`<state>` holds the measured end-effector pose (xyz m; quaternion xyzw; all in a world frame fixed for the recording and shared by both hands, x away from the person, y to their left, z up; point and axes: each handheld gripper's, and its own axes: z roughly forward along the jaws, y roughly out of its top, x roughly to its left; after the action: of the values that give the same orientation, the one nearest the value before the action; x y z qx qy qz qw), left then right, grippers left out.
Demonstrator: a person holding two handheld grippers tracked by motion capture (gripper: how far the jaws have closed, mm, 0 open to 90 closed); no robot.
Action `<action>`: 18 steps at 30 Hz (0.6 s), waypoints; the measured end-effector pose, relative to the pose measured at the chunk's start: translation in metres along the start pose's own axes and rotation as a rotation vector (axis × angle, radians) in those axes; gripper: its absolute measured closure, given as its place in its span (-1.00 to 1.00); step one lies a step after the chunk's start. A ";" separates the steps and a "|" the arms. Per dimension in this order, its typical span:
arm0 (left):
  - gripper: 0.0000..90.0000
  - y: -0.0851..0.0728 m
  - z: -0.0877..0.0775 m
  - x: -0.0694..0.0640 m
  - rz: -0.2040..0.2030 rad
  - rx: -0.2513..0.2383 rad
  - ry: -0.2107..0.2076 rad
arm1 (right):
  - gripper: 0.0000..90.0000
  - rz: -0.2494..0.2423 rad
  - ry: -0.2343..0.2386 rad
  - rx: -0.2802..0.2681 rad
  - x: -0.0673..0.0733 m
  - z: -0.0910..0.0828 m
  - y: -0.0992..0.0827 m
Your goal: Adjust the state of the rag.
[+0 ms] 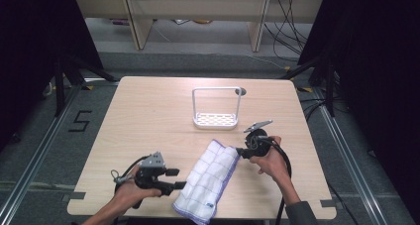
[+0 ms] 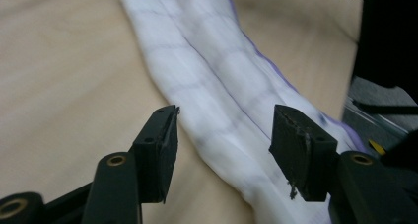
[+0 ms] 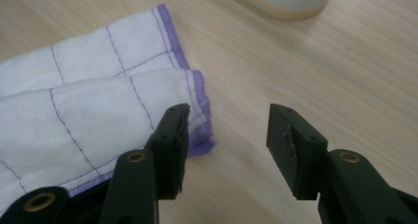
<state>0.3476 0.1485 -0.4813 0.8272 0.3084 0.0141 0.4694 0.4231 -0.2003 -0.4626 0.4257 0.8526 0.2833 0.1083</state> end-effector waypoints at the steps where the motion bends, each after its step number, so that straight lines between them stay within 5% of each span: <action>1: -0.04 0.006 0.003 0.006 0.009 -0.002 0.020 | 0.09 0.012 -0.003 -0.012 0.000 -0.003 -0.001; 10: -0.11 0.053 0.059 0.041 0.029 0.045 0.116 | -0.08 0.117 -0.015 -0.045 0.010 -0.005 -0.009; 18: -0.17 0.079 0.102 0.047 0.062 0.109 0.151 | -0.16 0.131 -0.027 -0.037 0.013 -0.003 -0.009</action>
<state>0.4568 0.0664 -0.4889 0.8573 0.3173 0.0742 0.3986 0.4080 -0.1952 -0.4645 0.4821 0.8161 0.2996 0.1086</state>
